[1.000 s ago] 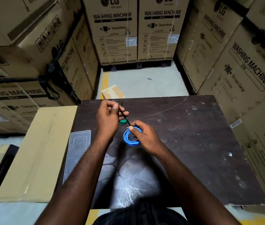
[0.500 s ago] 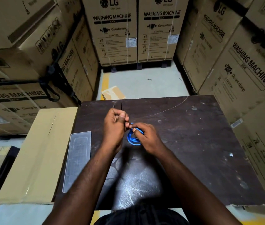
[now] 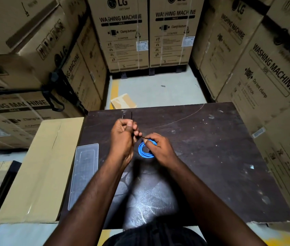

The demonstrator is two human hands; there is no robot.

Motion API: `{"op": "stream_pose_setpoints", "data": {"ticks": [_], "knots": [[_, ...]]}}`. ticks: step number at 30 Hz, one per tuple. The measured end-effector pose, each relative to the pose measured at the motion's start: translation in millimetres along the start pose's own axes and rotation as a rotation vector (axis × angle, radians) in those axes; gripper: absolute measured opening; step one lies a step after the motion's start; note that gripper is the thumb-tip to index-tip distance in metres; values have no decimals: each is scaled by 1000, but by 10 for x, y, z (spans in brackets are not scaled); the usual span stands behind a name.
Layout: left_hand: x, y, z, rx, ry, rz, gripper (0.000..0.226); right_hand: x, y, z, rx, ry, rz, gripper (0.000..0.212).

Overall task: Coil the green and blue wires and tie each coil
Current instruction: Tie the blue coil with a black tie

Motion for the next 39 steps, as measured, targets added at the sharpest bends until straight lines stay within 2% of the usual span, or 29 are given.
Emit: {"op": "stream_pose_setpoints", "data": {"ticks": [3, 6, 10, 15, 20, 29, 35, 39], "knots": [[-24, 6, -18, -4, -23, -4, 24, 28, 21, -38, 25, -22, 24, 12], [-17, 42, -47, -9, -7, -11, 24, 27, 60, -36, 87, -79, -52, 11], [-36, 45, -100, 5, 41, -22, 22, 96, 87, 19, 82, -76, -83, 15], [-137, 0, -133, 17, -1, -39, 23, 197, 138, -33, 90, -419, -149, 15], [-330, -216, -177, 18, 49, -80, 25, 337, 163, -26, 24, -517, -106, 10], [-87, -438, 86, -102, 146, 95, 39, 399, 170, -92, 86, -457, -95, 8], [160, -623, 270, -173, 112, 234, 34, 406, 108, -108, 33, -284, -82, 13], [307, -664, 314, -184, 91, 272, 37, 334, 74, -157, 77, -167, -100, 17]]}}
Point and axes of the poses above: each hand's wrist, its own y-axis away from the middle knuckle, its own z-axis out of the back of the hand, x = y × z, the point moved 5 cm from there along -y, towards the middle knuckle, and after that the axes turned 13 degrees about x, right-handed, at the moved point
